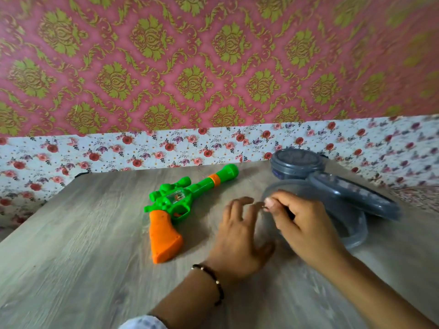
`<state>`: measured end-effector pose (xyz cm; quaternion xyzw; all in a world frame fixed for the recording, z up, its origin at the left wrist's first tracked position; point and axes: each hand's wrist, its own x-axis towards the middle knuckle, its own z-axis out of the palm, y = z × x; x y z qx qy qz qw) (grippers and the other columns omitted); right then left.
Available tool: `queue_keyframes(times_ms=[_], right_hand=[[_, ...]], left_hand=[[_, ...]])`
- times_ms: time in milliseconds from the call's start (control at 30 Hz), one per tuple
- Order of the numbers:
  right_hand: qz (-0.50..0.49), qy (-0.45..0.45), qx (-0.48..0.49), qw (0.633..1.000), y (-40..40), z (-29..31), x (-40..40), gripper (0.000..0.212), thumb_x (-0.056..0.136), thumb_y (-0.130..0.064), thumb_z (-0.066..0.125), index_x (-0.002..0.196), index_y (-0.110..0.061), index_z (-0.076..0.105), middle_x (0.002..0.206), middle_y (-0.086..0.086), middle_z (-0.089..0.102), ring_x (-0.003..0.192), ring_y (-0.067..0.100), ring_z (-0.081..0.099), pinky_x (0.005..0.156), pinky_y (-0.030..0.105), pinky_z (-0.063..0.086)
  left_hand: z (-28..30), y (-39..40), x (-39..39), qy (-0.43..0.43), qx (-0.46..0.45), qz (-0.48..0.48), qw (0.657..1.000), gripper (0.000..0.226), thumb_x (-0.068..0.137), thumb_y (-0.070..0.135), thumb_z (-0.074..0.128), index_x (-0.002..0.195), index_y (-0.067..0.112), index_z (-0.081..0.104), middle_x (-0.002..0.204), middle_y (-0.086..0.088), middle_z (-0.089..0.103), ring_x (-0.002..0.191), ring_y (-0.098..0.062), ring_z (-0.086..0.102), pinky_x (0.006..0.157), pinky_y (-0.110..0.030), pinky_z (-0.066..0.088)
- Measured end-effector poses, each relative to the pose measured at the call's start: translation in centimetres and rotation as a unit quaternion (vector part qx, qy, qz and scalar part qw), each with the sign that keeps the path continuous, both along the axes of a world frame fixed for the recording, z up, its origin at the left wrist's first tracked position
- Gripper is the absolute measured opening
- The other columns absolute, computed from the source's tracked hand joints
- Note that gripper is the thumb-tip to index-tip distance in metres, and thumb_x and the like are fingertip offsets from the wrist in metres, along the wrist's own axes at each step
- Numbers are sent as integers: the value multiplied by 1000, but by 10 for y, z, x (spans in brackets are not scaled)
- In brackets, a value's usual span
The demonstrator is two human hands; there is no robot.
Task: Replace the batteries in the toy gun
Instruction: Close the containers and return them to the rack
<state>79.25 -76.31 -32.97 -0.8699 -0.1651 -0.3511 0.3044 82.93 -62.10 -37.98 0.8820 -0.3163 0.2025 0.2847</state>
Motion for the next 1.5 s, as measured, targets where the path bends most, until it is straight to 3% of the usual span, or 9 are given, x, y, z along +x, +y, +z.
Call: queue_keyframes(times_ms=[167,267,400,633,867,1000,1100,1300,1500], right_hand=[[-123,41,-96,987,-48,14,-2,51,87,-63,32,76,-22,60,56,-7,56,55,19,57,50,32,46],[-176,120,-192,958,-64,22,-5,51,81,-65,42,106,-26,62,101,-7,64,88,17,63,68,29,48],[-280,153,-278,906,-69,27,-4,51,90,-53,42,133,-26,42,139,-7,40,108,18,59,76,30,48],[-392,209,-256,859,-75,27,5,34,88,-37,59,112,-13,55,107,4,64,91,22,67,64,29,48],[-368,133,-287,874,-56,19,-1,39,87,-33,52,124,-19,50,125,-1,53,86,21,67,60,29,49],[-335,119,-321,878,-33,15,-5,37,67,-32,74,97,-11,64,93,7,64,48,27,63,41,23,34],[-302,91,-321,893,-21,9,-7,37,54,-27,82,80,-8,64,77,9,59,31,27,51,39,20,24],[-257,79,-323,907,-4,9,-13,39,49,-30,82,75,-11,60,77,8,59,26,28,45,45,14,5],[-233,101,-328,910,-1,11,-18,35,59,-34,78,83,-13,62,84,6,59,33,29,50,40,23,22]], left_hand=[[-12,-24,5,33,36,-36,998,84,73,71,51,144,33,26,148,1,20,137,-18,16,115,-37,21],[-16,-21,4,58,42,-26,997,82,75,70,52,144,40,20,153,6,7,141,-17,8,118,-42,17],[-17,-17,3,66,32,-23,997,75,77,75,41,142,46,18,154,13,2,143,-15,5,118,-43,17],[-18,-15,7,117,-9,-32,993,72,75,82,29,139,52,17,154,13,9,144,-11,3,117,-45,20],[-19,-14,10,141,-41,-47,988,74,75,76,41,140,50,20,154,11,11,144,-5,3,118,-35,19],[-19,-14,12,132,-85,-49,986,93,67,86,38,144,38,19,149,13,20,141,-4,14,116,-24,17],[-19,-13,11,141,-94,-43,985,109,63,89,37,149,24,18,149,11,22,140,-3,17,112,-15,13],[-15,-14,10,127,-97,-52,986,116,58,91,38,148,19,19,135,20,22,131,2,18,108,-11,11],[-14,-15,11,120,-97,-55,987,110,62,85,41,147,17,21,136,17,26,129,3,19,109,-13,12]])
